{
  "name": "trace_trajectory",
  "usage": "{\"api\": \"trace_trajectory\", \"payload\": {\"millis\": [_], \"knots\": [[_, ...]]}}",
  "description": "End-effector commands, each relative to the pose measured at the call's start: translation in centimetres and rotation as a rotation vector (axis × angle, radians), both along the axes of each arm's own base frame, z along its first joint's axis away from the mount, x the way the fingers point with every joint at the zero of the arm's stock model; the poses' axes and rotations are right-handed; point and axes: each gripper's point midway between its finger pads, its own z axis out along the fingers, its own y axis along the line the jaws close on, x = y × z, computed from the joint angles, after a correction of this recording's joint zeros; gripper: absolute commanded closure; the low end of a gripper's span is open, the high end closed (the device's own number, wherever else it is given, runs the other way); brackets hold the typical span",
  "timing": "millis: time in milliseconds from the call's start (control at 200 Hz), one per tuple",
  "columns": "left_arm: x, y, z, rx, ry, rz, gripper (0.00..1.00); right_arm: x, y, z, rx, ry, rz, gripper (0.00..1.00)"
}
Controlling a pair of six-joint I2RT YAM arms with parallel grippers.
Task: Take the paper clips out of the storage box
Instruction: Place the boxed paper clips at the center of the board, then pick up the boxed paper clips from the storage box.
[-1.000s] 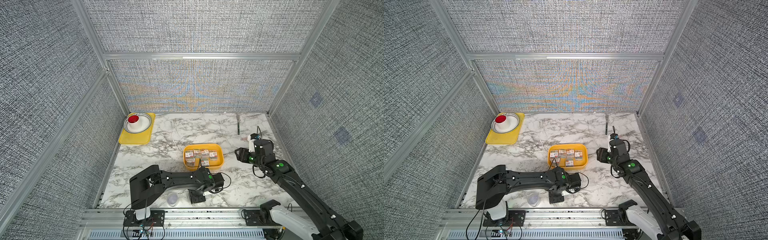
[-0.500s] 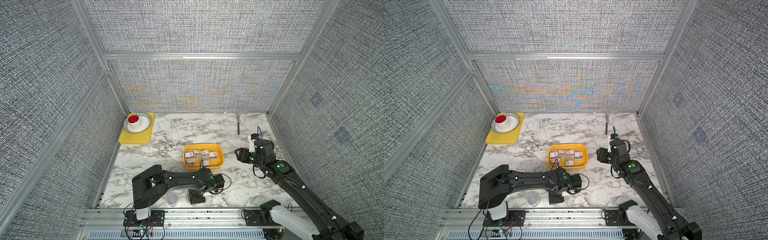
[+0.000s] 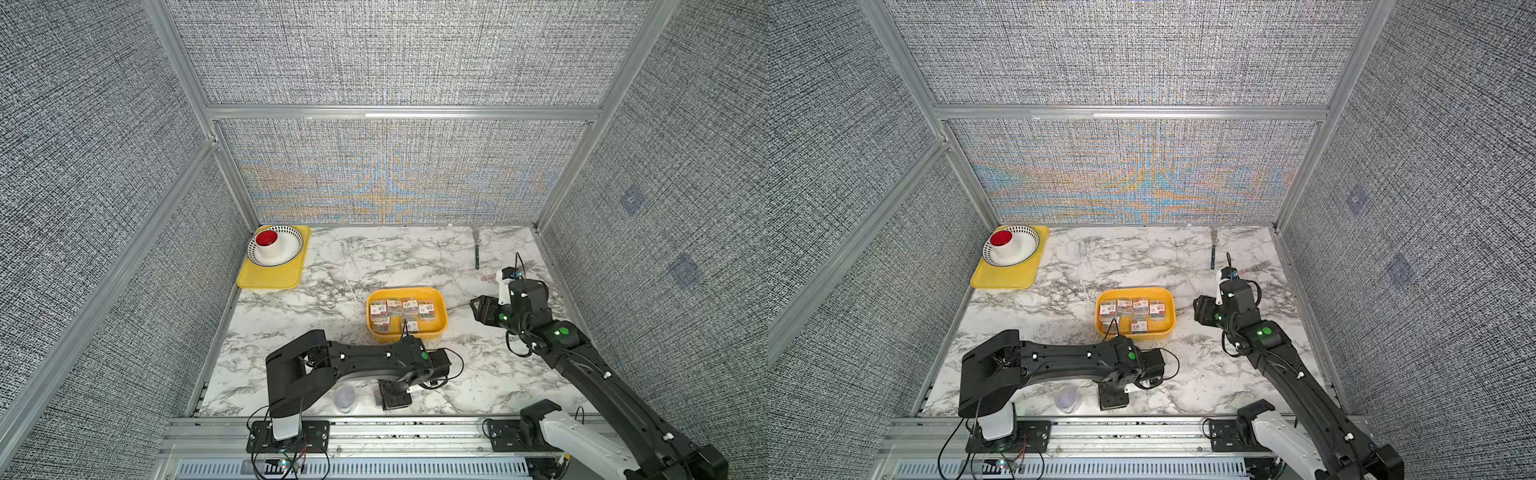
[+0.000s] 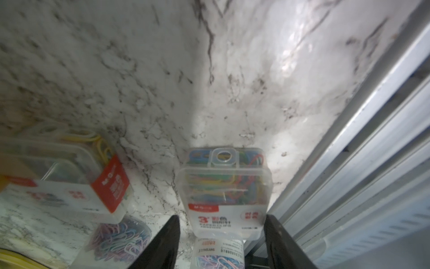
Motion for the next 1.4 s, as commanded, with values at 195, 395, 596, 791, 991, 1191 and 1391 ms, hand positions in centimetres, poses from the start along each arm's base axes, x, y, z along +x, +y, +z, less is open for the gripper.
{"api": "trace_trajectory", "payload": {"millis": [195, 395, 596, 791, 991, 1191, 1391], "knots": [[0.6, -0.3, 1.3, -0.020, -0.047, -0.014, 0.35, 0.1, -0.2, 0.4, -0.009, -0.012, -0.010, 0.34], [0.9, -1.0, 3.2, -0.079, -0.083, -0.022, 0.33, 0.1, -0.2, 0.4, -0.005, -0.012, -0.012, 0.34], [1.9, -2.9, 7.9, -0.232, -0.168, -0.019, 0.33, 0.0, -0.1, 1.3, 0.011, -0.014, -0.012, 0.34], [5.5, -4.1, 17.6, -0.536, -0.442, 0.073, 0.31, -0.3, -0.3, 4.2, 0.030, -0.054, -0.027, 0.34], [9.4, -0.8, 24.4, -0.759, -0.751, 0.299, 0.26, -1.1, 0.3, 5.3, 0.065, -0.052, -0.019, 0.34], [12.7, 6.4, 25.7, -0.888, -0.854, 0.696, 0.26, -1.5, 1.8, 5.5, 0.052, -0.033, 0.039, 0.34], [14.0, 13.3, 23.7, -0.936, -0.881, 1.021, 0.24, -0.9, 4.0, 4.6, 0.038, -0.011, 0.091, 0.35]]}}
